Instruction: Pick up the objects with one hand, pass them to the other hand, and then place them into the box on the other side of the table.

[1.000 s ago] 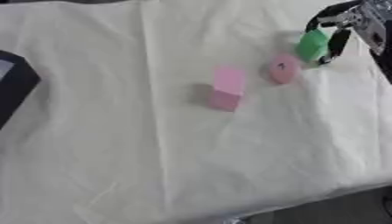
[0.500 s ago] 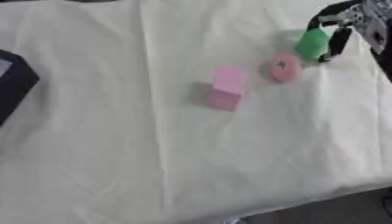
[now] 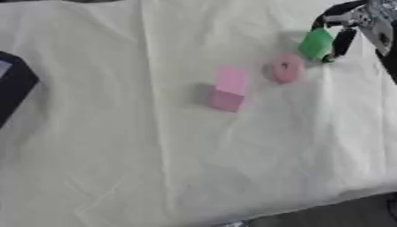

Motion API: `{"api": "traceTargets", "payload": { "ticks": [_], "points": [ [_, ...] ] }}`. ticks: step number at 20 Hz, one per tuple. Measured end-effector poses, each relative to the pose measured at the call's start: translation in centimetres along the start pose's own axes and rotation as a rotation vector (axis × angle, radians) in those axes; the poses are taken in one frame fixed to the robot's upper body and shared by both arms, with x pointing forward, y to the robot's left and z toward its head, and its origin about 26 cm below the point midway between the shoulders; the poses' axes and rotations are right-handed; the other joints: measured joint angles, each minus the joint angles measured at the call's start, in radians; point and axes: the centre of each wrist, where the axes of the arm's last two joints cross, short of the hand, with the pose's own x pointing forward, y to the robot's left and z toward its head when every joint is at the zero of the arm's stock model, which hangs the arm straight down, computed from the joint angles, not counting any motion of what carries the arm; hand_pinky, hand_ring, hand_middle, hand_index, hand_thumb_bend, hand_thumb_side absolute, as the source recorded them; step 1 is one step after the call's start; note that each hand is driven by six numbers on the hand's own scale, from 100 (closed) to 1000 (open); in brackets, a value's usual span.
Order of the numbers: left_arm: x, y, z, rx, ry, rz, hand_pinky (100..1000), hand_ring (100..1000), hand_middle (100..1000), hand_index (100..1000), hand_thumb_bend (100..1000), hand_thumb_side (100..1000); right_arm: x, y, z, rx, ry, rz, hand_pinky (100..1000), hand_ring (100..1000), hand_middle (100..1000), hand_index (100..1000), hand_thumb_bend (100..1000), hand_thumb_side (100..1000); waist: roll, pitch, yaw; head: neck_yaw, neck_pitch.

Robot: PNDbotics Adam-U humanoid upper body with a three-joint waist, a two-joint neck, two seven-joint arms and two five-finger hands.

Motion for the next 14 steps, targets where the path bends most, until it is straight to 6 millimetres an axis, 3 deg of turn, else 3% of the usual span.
{"api": "traceTargets", "payload": {
  "ticks": [14],
  "points": [
    [-0.19, 0.1, 0.11, 0.002, 0.006, -0.002, 845, 757, 784, 909, 464, 830, 0.15, -0.15, 0.06, -0.006, -0.022, -0.029, 912, 868, 780, 813, 400, 100, 0.0, 0.0, -0.008, 0.0, 0.001]
  ]
}}
